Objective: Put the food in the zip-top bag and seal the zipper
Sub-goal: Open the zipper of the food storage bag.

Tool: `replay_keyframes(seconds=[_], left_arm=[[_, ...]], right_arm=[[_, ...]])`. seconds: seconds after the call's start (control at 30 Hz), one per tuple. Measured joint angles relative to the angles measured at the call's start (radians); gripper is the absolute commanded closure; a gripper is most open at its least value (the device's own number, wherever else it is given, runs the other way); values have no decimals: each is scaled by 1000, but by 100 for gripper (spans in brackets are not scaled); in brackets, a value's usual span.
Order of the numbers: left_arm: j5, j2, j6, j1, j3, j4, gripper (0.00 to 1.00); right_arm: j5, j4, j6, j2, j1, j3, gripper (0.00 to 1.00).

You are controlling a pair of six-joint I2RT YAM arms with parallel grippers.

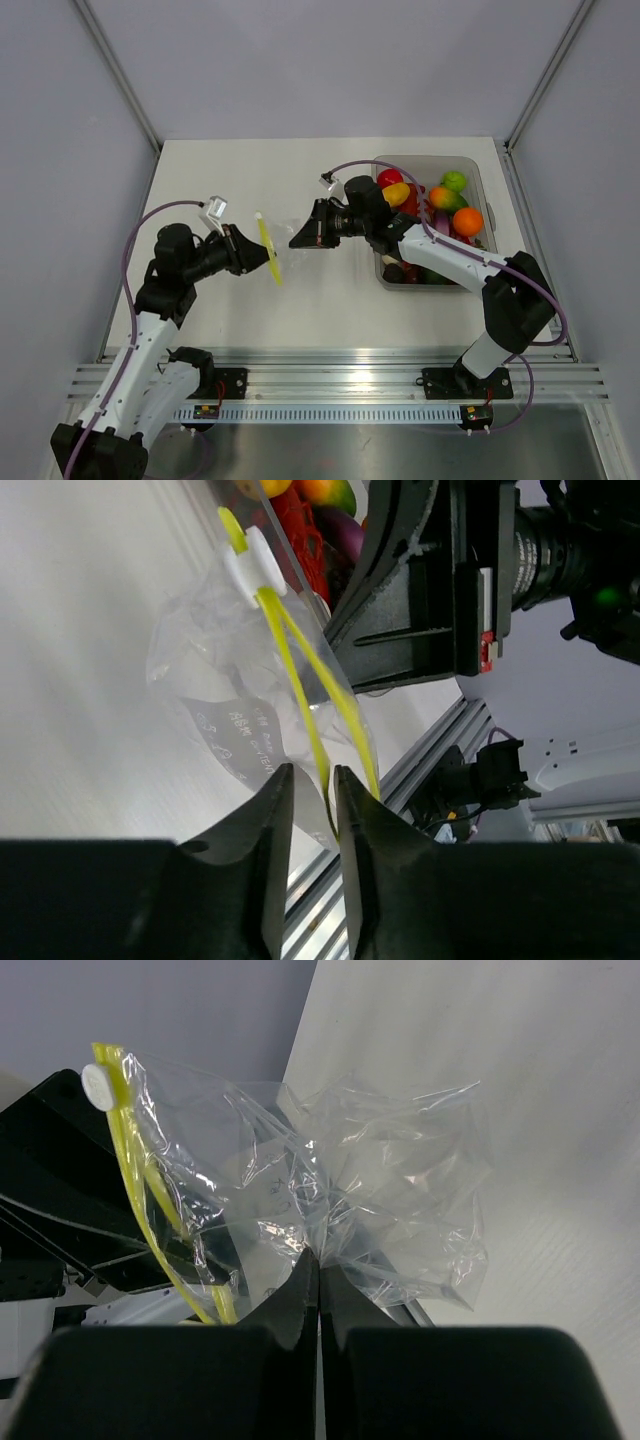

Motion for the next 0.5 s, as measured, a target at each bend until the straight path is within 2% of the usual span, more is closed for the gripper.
replay_keyframes(seconds=[0.07,0.13,0.2,0.23,0.27,0.3,0.33,0.4,0.5], left_arm=[[-12,16,-11,-2,-3,11,83],[-25,31,-24,-2,-3,19,92],[-37,41,-32,-3,-3,23,100],[-46,46,-34,-3,-3,23,100],[-58,52,-36,-4,-3,21,100],[-66,58,-35,-4,-1,16,100],[-77,69,-36,-4,5,2,100],[-94,86,-36,-5,18,-16,100],[-117,111,-44,-8,45,-35,100]], right_arm=[[0,0,-1,0,0,0,100],[0,-2,-3,0,0,0,100],[2,-13,-11,0,0,0,89],[5,-25,-18,0,0,0,80],[11,-48,-32,0,0,4,70],[20,-75,-43,-1,0,7,52],[39,-106,-56,-2,0,12,46],[87,-172,-98,-9,0,27,35],[187,-287,-152,-39,0,55,30]])
